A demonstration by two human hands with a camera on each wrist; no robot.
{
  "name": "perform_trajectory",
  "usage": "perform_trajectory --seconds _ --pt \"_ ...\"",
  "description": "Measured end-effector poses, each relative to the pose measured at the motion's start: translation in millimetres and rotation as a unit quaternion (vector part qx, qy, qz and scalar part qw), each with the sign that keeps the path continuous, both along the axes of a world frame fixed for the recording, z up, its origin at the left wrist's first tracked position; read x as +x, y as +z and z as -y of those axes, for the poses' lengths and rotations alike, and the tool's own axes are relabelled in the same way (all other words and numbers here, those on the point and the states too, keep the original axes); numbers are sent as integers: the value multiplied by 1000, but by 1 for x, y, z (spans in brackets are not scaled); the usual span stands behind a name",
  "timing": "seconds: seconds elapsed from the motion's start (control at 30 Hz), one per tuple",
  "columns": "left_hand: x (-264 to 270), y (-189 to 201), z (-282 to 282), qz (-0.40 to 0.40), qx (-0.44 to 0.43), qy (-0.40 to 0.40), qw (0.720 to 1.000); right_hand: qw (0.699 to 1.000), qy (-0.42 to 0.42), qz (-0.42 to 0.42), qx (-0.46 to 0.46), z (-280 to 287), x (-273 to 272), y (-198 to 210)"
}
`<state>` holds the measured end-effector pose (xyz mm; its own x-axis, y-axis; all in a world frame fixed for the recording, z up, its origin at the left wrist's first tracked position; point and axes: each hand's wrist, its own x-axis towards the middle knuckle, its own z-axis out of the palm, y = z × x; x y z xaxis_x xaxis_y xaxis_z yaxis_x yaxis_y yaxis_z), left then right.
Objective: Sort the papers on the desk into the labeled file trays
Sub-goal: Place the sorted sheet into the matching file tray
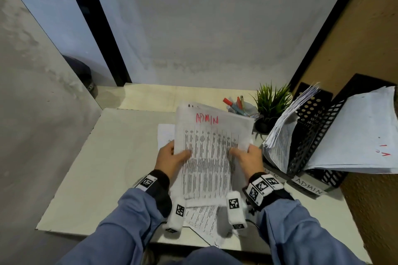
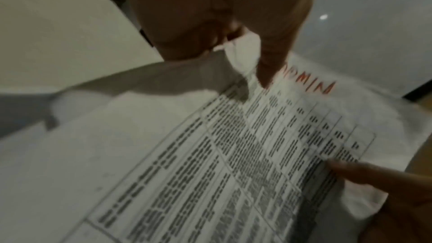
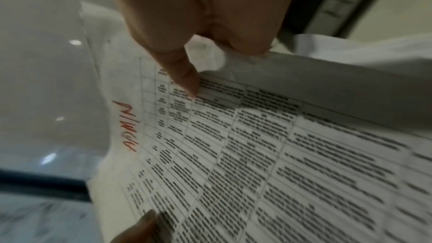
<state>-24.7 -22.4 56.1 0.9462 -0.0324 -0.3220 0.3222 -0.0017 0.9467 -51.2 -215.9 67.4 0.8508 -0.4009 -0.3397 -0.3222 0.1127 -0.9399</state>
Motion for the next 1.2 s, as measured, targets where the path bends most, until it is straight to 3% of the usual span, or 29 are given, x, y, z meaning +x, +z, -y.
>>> perform_trajectory --seconds 0.13,0.23,0.3,0.43,0.5,0.6,0.73,0.87,0.97,1.03,1.13,1.2 --pt "14 32 6 115 24 70 991 991 23 112 -70 -4 9 36" --pt "19 32 4 159 38 51 985 987 14 147 -67 -7 5 45" --pt "15 20 3 134 49 28 989 990 14 126 -56 -9 0 34" --pt "4 -18 0 -6 130 -16 991 998 30 15 -55 -11 -10 -6" --pt "2 -21 -1 -15 144 -22 989 998 27 -3 -56 -7 -9 -13" --pt "5 6 4 64 144 -49 986 997 32 40 -61 5 -3 4" --pt "15 61 26 178 151 -72 970 982 5 163 -98 41 -2 49" --pt "14 110 69 280 119 -105 947 948 -125 213 -199 113 -13 85" --pt "6 129 110 340 102 -141 924 881 -248 125 -382 174 -31 95" --pt "-1 137 140 378 95 -164 906 846 -298 -14 -442 208 -46 96" --pt "-9 136 185 413 120 -215 877 873 -267 -204 -354 235 -64 94" --pt "-11 132 212 403 135 -239 873 907 -242 -208 -277 240 -68 87"
